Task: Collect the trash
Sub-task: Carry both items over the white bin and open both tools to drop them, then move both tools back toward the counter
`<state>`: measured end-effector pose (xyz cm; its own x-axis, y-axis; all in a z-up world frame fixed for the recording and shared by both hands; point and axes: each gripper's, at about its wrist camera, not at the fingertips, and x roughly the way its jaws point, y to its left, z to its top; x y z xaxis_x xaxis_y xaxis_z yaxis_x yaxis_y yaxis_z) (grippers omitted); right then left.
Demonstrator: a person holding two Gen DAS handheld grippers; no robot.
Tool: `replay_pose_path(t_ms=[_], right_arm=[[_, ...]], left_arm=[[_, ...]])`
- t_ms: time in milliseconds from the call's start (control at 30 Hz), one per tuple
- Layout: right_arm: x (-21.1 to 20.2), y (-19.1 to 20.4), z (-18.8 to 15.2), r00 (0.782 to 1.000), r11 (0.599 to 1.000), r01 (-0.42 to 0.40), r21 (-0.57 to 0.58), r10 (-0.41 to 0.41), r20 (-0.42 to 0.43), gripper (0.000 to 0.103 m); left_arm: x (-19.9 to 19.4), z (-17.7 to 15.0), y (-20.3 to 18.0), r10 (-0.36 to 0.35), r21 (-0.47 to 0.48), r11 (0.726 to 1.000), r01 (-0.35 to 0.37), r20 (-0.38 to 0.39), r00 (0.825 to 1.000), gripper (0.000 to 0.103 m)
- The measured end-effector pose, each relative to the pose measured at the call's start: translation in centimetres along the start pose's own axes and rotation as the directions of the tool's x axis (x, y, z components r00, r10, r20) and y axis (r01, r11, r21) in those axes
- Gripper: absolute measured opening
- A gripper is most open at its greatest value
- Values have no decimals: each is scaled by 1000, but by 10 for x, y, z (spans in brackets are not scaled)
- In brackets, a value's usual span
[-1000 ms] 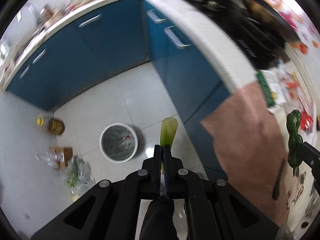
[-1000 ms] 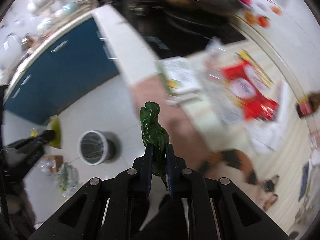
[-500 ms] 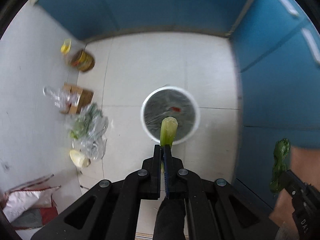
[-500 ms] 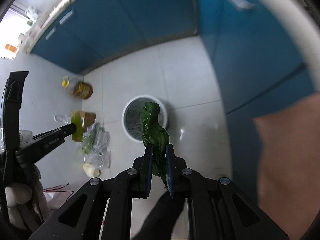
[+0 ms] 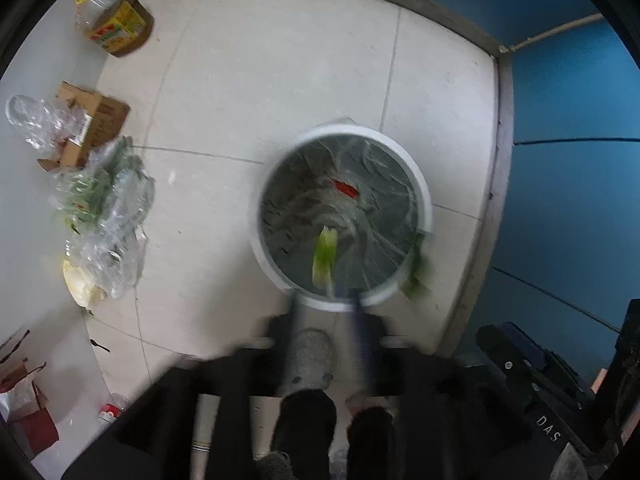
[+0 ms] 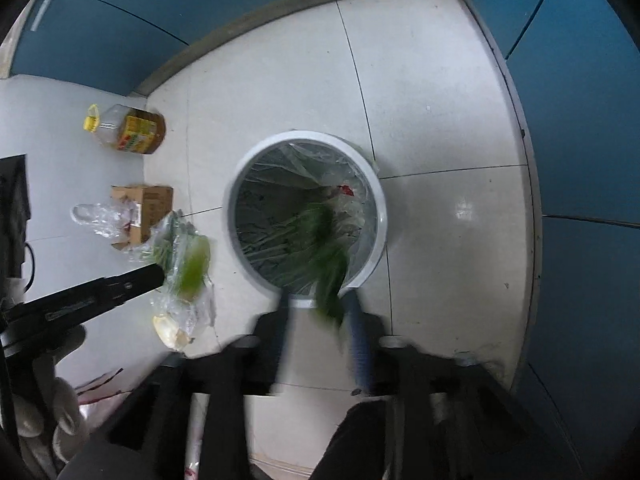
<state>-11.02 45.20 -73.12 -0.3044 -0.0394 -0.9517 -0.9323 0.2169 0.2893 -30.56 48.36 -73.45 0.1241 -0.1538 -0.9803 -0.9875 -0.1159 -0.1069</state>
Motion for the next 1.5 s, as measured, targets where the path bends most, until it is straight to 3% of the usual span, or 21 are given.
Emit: replay_pose_path(t_ms=[33,67,100,167,200,367,600,667,1067,1300,1400,1500], right_arm=[[3,-1,2,1000,1000,16,-8,-16,1,52],[2,1,2,999,999,48,-22,-48,4,55],[2,3,4,997,996,78,-34,-78,12,61],[-7,7,3,988,987,151,-57,-149,35,96],[-16,11,0,981,979,190,-74,-187,51,102],[-73,31,-16,947,947,298,-119,-278,163,103],[-166,63,-50,925,940,314,-136,-271,265,103],[-198,72,-66,926,943,299,-147,-249,284,103],[-349,90,-165,913,960,244,-136,-180,365,103],[-410,81,-204,901,975,189,-112,-127,414,103],[-432,71,-213,902,989,119,-89,-70,427,103],[-459,51,-222,887,998,19,-56,9,462,103]], left_arm=[[-4,-1,0,23,4,1000,-23,18,1000,93],[-11,-3,0,54,10,998,-54,42,998,103],[-18,-6,0,84,14,996,-85,66,994,103],[-35,-14,1,148,20,988,-151,120,982,103],[-44,-18,3,179,19,983,-184,152,972,103],[-105,-48,1,252,13,963,-269,301,920,103],[-194,-94,-5,212,34,969,-244,387,897,103],[-223,-116,-9,199,46,970,-238,408,891,103],[-329,-213,-21,108,116,979,-170,415,904,103],[-376,-250,-40,81,142,976,-163,458,885,103],[-391,-260,-51,102,137,973,-187,474,875,103],[-412,-268,-78,103,157,964,-215,525,845,103]])
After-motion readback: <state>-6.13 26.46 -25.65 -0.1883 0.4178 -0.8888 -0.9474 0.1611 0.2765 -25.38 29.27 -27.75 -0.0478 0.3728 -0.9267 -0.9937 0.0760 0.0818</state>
